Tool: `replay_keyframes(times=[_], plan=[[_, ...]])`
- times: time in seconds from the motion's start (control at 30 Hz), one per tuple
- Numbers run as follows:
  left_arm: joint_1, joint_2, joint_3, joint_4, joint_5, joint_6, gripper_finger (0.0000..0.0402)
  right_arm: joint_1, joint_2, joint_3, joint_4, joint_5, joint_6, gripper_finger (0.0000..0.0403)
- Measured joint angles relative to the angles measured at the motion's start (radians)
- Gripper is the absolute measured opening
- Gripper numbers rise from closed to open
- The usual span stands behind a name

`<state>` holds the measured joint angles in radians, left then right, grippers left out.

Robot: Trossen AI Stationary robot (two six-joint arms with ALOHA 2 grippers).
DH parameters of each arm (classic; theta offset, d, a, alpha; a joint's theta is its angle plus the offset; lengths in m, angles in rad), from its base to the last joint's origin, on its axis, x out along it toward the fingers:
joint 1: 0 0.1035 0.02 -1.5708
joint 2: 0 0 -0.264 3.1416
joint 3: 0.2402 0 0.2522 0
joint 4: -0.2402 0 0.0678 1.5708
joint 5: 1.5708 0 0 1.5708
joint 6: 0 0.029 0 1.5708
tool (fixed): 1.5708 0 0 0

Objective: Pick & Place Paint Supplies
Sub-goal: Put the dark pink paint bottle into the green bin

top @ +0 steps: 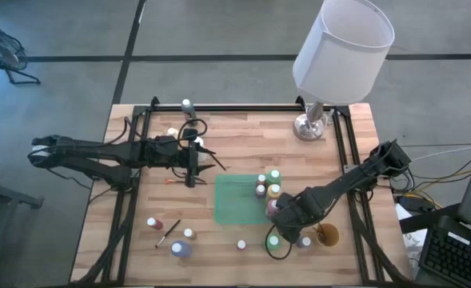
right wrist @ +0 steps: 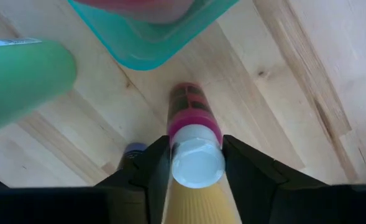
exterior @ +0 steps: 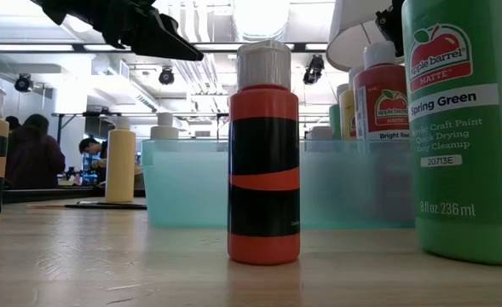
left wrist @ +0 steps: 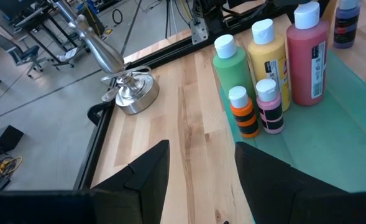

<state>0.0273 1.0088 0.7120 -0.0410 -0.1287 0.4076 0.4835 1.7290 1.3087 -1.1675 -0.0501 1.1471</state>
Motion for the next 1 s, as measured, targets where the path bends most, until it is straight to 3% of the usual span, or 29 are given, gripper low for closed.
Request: replay_keyframes(times=[0.33, 0.8, 1.0], plan=[[0.000, 0.000, 0.000, 0.003, 0.000, 0.000, 0.0188, 0.001, -0.001, 0.006, -0.003, -0.008, -0.001, 0.0202], [0.000, 0.000, 0.000, 0.003, 0.000, 0.000, 0.0188, 0.003, -0.001, 0.006, -0.003, -0.006, -0.007, 0.0161], [0.000, 0.000, 0.000, 0.003, 0.000, 0.000, 0.0188, 0.003, -0.001, 0.007, -0.003, -0.003, -0.007, 0.0175]])
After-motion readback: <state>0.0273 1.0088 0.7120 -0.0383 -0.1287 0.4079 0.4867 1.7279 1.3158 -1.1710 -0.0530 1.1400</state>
